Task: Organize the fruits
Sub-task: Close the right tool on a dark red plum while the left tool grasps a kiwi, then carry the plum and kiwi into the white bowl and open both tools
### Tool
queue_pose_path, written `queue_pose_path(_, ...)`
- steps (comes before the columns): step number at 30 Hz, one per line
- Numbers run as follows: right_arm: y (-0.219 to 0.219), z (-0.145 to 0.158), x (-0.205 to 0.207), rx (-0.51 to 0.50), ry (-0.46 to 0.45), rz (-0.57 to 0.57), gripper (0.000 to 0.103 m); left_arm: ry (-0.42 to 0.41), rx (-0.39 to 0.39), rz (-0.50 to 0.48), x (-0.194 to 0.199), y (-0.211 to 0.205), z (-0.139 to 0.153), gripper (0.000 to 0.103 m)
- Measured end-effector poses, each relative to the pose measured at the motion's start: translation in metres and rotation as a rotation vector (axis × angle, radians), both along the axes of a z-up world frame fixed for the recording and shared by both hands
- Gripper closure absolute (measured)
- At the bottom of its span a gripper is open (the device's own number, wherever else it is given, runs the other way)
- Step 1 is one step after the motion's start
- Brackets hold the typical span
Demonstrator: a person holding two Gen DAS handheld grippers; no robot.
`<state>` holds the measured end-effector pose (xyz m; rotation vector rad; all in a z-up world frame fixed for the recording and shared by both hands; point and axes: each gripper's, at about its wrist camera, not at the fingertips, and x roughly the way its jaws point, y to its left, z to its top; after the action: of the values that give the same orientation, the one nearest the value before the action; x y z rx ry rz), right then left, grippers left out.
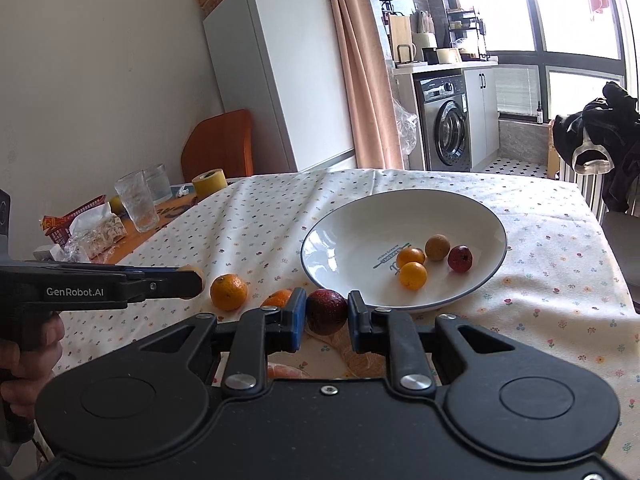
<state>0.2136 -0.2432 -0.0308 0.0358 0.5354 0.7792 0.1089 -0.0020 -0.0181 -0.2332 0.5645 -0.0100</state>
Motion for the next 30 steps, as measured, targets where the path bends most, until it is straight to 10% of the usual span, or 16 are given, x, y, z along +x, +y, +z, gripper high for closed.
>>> queue_pose_path(30,-0.011,0.006,0.049,0.017,-0.011,-0.040,0.083,0.008,0.019,-0.054,0.077,-0.018,0.007,0.079)
